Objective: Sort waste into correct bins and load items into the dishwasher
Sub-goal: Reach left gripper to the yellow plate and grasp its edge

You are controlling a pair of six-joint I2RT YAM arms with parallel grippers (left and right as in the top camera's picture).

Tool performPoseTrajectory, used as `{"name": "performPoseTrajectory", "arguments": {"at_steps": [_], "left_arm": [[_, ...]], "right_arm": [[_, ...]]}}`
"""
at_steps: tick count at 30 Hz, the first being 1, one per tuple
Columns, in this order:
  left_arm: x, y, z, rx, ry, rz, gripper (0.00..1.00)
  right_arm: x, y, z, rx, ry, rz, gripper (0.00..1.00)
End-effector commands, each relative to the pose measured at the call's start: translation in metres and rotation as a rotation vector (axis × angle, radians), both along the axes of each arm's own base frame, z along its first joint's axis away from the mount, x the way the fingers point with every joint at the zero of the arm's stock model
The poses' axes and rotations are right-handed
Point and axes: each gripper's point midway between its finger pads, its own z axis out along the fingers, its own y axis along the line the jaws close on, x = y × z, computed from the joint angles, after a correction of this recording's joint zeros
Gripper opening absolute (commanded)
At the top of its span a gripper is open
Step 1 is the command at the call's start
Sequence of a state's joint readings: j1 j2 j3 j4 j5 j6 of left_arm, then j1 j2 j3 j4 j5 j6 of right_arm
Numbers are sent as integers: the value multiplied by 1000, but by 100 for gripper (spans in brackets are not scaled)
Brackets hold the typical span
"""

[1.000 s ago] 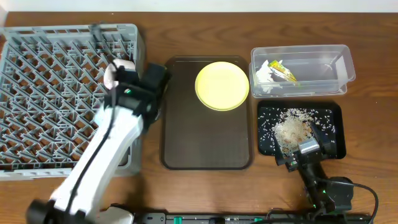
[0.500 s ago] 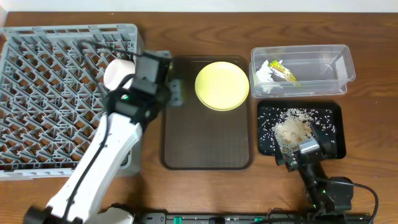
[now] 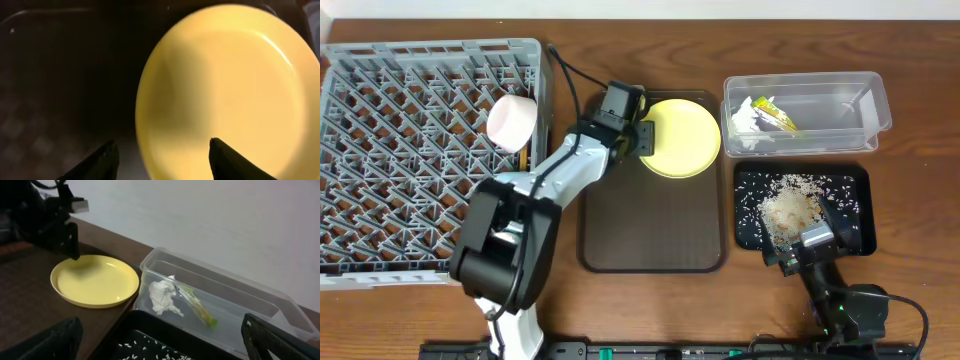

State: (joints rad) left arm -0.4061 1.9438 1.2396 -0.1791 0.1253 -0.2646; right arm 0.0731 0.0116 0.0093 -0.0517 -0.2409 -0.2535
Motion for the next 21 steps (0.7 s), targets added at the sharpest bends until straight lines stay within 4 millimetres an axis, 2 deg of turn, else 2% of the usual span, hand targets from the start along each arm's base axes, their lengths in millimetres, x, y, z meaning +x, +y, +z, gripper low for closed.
{"name": "performPoseTrajectory", "arguments": {"at_steps": [1,4,8,11,12,13,16,18,21], "left_arm": [[10,4,-11,27,-20,15,58],[13,3,-31,35,-6,16,56],[10,4,-46,47,21,16,34],[10,4,-44,45,19,15,18],[10,4,-42,45,17,16,10],[10,4,-37,43,13,16,6],[7,8,-14,38,0,21,6],[5,19,15,48,-27,46,6],[-1,51,70,103,-102,110,6]], "right_arm": [[1,-3,-1,13,2,-14,99],[1,-3,-1,13,3,-14,99],[1,-3,-1,13,2,-14,99],[1,-3,-1,13,3,-14,99],[1,-3,-1,13,3,-14,99],[1,-3,-1,13,2,-14,99],[1,-3,-1,13,3,-14,99],[1,-3,-1,13,3,-14,99],[1,-3,-1,13,3,-14,99]]}}
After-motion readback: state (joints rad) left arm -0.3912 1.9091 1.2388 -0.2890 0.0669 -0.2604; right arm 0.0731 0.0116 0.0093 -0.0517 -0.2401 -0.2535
